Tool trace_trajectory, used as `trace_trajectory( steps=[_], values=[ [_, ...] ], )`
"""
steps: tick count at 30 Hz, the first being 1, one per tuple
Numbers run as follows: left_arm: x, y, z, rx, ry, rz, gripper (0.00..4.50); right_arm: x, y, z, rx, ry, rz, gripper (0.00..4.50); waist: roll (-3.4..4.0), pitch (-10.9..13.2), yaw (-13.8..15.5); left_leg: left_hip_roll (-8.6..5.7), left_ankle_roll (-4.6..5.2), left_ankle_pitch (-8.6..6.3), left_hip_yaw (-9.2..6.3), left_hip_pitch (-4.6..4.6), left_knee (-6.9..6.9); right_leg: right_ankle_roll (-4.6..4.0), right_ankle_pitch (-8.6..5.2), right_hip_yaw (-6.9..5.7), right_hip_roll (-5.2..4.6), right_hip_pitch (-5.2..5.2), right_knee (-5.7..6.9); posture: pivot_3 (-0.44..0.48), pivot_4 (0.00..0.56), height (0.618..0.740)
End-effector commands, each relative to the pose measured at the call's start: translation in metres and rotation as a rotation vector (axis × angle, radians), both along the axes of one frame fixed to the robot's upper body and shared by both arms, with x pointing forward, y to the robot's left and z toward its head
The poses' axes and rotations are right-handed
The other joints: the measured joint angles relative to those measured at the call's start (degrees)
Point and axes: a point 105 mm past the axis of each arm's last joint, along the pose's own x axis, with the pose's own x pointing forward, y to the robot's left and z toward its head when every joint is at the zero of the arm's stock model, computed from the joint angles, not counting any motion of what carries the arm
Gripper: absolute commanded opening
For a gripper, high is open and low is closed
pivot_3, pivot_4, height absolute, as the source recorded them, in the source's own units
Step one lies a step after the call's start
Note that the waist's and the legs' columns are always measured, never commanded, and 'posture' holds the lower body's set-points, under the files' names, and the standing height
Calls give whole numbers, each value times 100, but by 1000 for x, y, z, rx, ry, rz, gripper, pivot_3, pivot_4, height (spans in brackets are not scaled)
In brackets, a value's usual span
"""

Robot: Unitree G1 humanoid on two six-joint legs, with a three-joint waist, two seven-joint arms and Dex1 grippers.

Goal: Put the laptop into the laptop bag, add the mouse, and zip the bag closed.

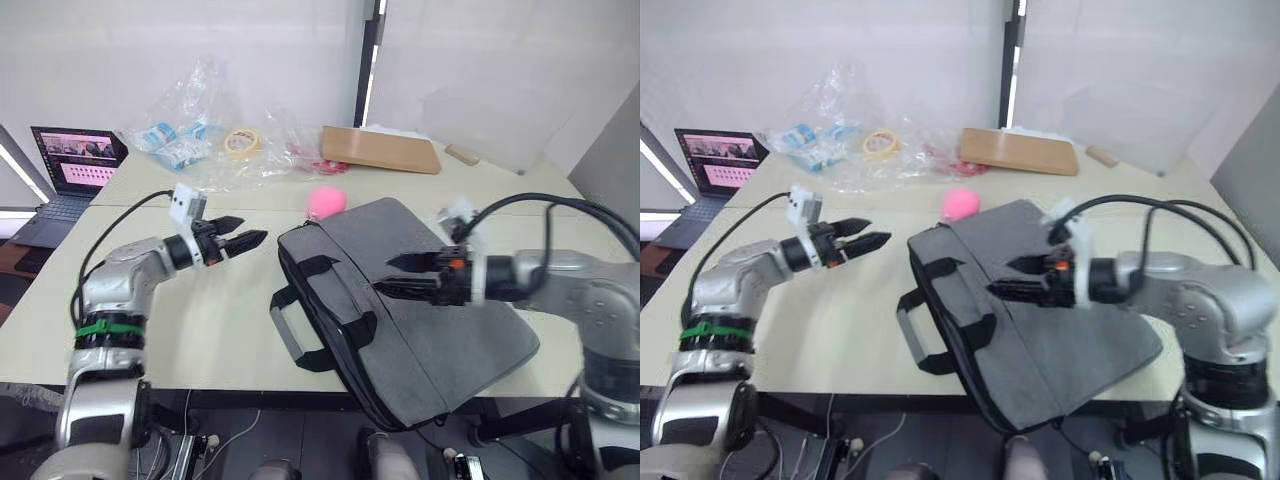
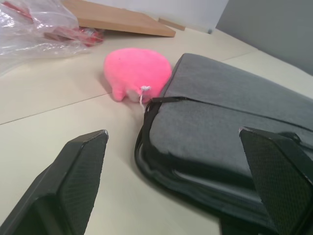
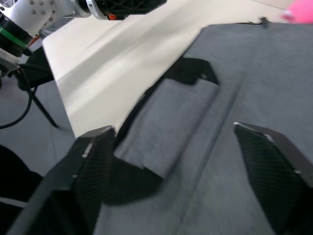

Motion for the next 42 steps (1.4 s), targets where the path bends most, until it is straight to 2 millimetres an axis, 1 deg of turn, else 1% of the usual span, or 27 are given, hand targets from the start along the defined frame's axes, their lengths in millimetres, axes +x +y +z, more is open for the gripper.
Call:
trace_trajectory(
  steps=[1, 3, 5, 9, 10, 11, 12, 13, 14, 16, 17, 18, 20, 21, 23, 26, 29, 33, 35, 38, 42],
  values=[
    [11, -12, -1, 20, -23, -25, 4500, -5, -33, 7, -24, -39, -119, 4492, 0, 0, 36, 0, 4, -2, 1, 2, 0, 5, 3, 1, -1, 9, -5, 0, 150, 740],
    [17, -22, -8, 33, -10, -30, 4500, -12, -60, -1, -57, -7, -206, 4492, -2, 1, 50, 9, 10, -5, 6, 4, 1, 15, 10, 11, 0, 14, -12, 0, 150, 740],
    [21, -28, -11, 43, -4, -35, 4500, -18, -74, -5, -79, 11, -243, 4492, -3, 2, 66, 11, 19, -9, 5, 0, 2, 21, 13, 9, 1, 37, -24, 0, 150, 740],
    [26, -38, -28, 93, 25, -24, 4500, -37, -109, -19, -118, 81, -341, 4492, -4, 2, 67, 15, 31, -15, 11, 5, 0, 34, 21, 15, 4, 58, -43, 0, 150, 740],
    [26, -42, -34, 95, 47, -32, 4240, -46, -130, -27, -112, 134, -426, 4500, -4, 2, 70, 13, 33, -16, 11, 6, -1, 38, 24, 14, 4, 66, -51, 0, 150, 740],
    [25, -46, -40, 97, 64, -38, 3941, -58, -152, -41, -114, 195, -512, 4500, -5, 2, 99, 14, 38, -19, 13, 4, 0, 42, 26, 16, 3, 68, -54, 0, 150, 740],
    [25, -49, -44, 98, 74, -42, 3675, -68, -165, -50, -119, 235, -567, 4500, -5, 2, 131, 12, 42, -21, 11, 6, 0, 45, 28, 13, 3, 77, -64, 0, 150, 740],
    [25, -50, -45, 94, 76, -46, 3310, -78, -176, -59, -123, 272, -611, 4500, -5, 2, 155, 11, 47, -23, 11, 8, -3, 47, 29, 7, 4, 87, -76, 0, 150, 740],
    [25, -51, -44, 93, 73, -47, 2978, -85, -180, -66, -120, 296, -631, 4500, -5, 2, 148, 12, 58, -29, 11, 9, 0, 50, 30, 6, 5, 94, -85, 0, 150, 740],
    [25, -51, -43, 91, 66, -49, 2348, -92, -182, -72, -108, 315, -647, 4500, -5, 2, 113, 14, 65, -33, 15, 11, 1, 57, 34, 15, 4, 93, -93, 0, 150, 740],
    [25, -51, -43, 92, 63, -51, 1943, -93, -182, -73, -103, 318, -653, 4500, -5, 2, 81, 15, 66, -34, 21, 16, 1, 63, 38, 25, 2, 95, -94, 0, 150, 740],
    [25, -52, -43, 89, 61, -55, 1697, -94, -184, -76, -99, 325, -667, 4500, -5, 2, 60, 15, 67, -34, 28, 21, 1, 70, 42, 34, 1, 98, -94, 0, 150, 740],
    [24, -53, -43, 88, 58, -61, 988, -94, -186, -81, -76, 338, -692, 4500, -6, 3, 56, 18, 67, -35, 30, 49, -1, 75, 43, 37, 1, 125, -98, 0, 150, 740],
    [24, -53, -42, 88, 57, -62, 725, -93, -187, -83, -54, 345, -705, 4500, -6, 3, 59, 20, 69, -37, 29, 74, -8, 78, 41, 37, 2, 147, -102, 0, 150, 740],
    [25, -53, -42, 90, 55, -57, 28, -89, -184, -85, 1, 357, -720, 4500, -7, 3, 61, 21, 71, -38, 28, 83, -10, 82, 38, 39, 4, 152, -101, 0, 150, 740],
    [25, -53, -42, 95, 51, -51, 28, -81, -176, -88, 82, 373, -723, 4500, -6, 3, 63, 20, 71, -39, 28, 85, -12, 84, 37, 41, 4, 148, -102, 0, 150, 740],
    [24, -53, -43, 96, 49, -60, 28, -73, -169, -91, 123, 385, -726, 4500, -5, 2, 65, 19, 70, -38, 24, 94, -10, 82, 38, 38, 1, 137, -103, 0, 150, 740],
    [23, -49, -45, 101, 49, -54, 28, -60, -169, -94, 158, 379, -769, 4500, -5, 2, 67, 18, 70, -39, 21, 95, -11, 82, 38, 35, 0, 137, -108, 0, 150, 740],
    [23, -49, -46, 101, 49, -56, 28, -57, -170, -94, 171, 378, -782, 4500, -4, 2, 68, 19, 70, -39, 21, 96, -13, 82, 38, 35, 0, 137, -110, 0, 150, 740],
    [22, -46, -46, 103, 47, -53, 0, -51, -173, -93, 186, 376, -797, 3677, -4, 2, 64, 19, 70, -39, 21, 95, -14, 83, 38, 35, 1, 137, -113, 0, 150, 740],
    [21, -34, -50, 105, 49, -25, 0, -44, -172, -85, 205, 364, -777, 2309, -3, 1, 40, 20, 70, -39, 22, 95, -16, 83, 38, 35, 2, 137, -113, 0, 150, 740]
  ],
)
